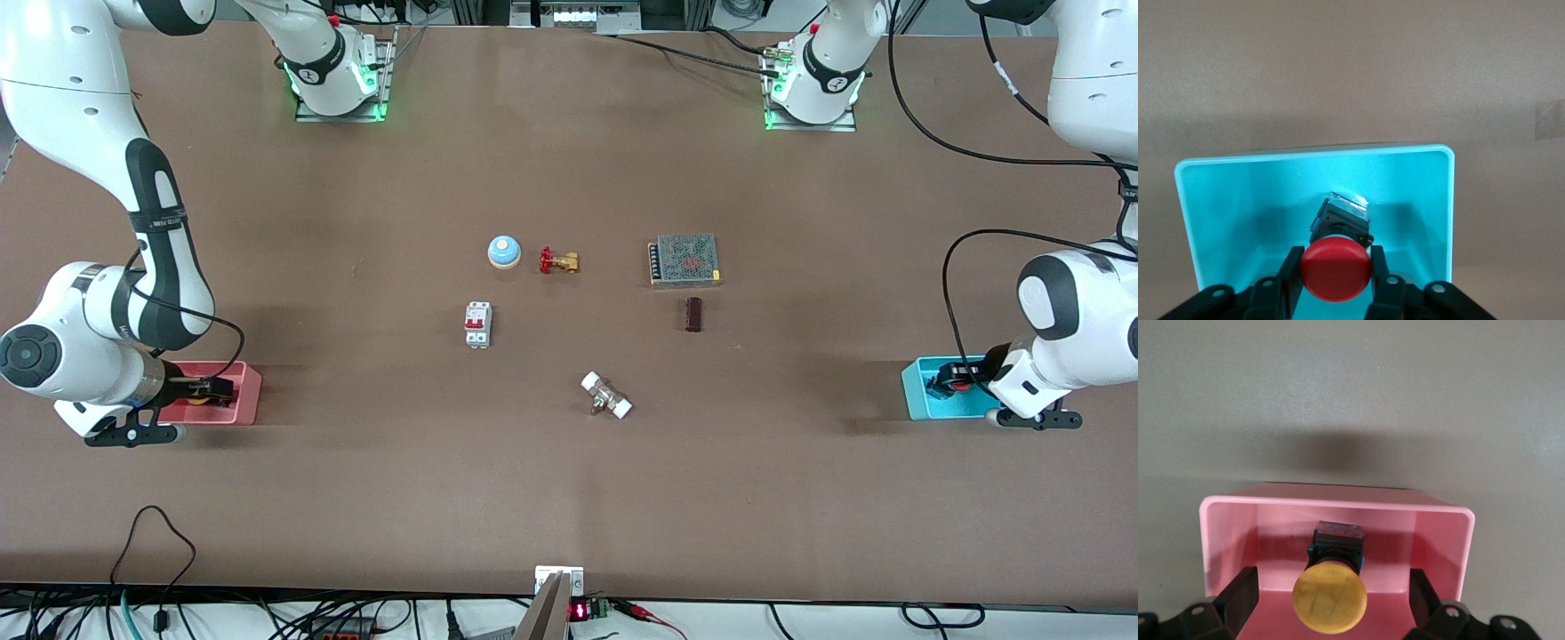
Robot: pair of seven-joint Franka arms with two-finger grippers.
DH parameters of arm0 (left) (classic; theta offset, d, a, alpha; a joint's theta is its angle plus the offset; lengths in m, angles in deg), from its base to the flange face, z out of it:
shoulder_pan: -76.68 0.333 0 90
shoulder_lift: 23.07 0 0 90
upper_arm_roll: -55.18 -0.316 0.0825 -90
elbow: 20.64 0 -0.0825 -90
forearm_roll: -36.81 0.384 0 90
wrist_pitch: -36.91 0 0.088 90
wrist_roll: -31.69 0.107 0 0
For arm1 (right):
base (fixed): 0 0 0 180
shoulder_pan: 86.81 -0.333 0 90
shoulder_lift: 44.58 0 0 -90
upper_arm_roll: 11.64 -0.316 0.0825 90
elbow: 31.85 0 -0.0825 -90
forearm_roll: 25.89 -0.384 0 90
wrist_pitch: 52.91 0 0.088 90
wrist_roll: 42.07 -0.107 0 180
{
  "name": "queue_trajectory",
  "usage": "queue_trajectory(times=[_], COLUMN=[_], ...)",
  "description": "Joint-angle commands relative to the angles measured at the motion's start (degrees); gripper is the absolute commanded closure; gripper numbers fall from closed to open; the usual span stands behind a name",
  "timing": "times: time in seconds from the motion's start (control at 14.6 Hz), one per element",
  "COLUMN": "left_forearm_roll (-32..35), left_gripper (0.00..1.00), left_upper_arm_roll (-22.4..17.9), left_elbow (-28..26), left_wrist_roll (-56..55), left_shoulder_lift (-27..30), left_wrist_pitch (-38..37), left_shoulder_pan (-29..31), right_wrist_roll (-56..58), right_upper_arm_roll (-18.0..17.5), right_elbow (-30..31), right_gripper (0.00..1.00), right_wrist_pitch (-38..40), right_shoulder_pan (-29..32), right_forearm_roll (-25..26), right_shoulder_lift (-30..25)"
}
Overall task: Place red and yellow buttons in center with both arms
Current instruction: 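Grasp the yellow button with the right gripper while the left gripper grasps the red button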
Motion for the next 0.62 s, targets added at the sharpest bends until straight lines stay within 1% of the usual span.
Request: queue_trajectory(times=[0.0,0.07,0.14,0.21,0.27,0.34,0.48,0.55], left_forearm_roll=[-0.2,-0.2,-0.2,-0.2,-0.2,-0.1,-0.1,-0.1], left_gripper=[0.63,0.65,0.66,0.66,0.66,0.66,0.68,0.68], left_upper_arm_roll=[-0.1,-0.1,-0.2,-0.3,-0.3,-0.3,-0.3,0.1], left_elbow=[0.0,0.1,0.4,0.7,0.8,0.7,0.8,0.8], left_wrist_roll=[0.4,0.4,0.4,0.4,0.4,0.5,0.6,0.4], left_shoulder_lift=[1.0,1.3,1.9,2.7,3.7,4.9,6.8,7.6], left_wrist_pitch=[-1.2,-1.5,-2.3,-3.2,-3.7,-3.7,-4.3,-4.5], left_shoulder_pan=[0.1,0.2,0.2,0.1,0.1,0.1,-0.6,-0.7], right_wrist_roll=[0.8,0.7,0.7,0.7,0.7,0.7,0.7,0.8], right_upper_arm_roll=[-0.5,-0.5,-0.5,-0.5,-0.5,-0.5,-0.5,-0.5], right_elbow=[-1.2,-1.2,-1.2,-1.3,-1.3,-1.3,-1.3,-1.3], right_gripper=[0.00,0.00,0.03,0.05,0.11,0.12,0.19,0.26], right_wrist_pitch=[0.7,0.7,0.7,0.6,0.6,0.4,0.4,0.4], right_shoulder_pan=[0.7,0.7,0.7,0.7,0.6,0.6,0.6,0.6], right_forearm_roll=[0.0,0.0,0.0,0.0,0.1,0.1,0.1,0.1], right_shoulder_lift=[0.6,0.8,0.9,0.9,1.0,1.2,1.4,1.4])
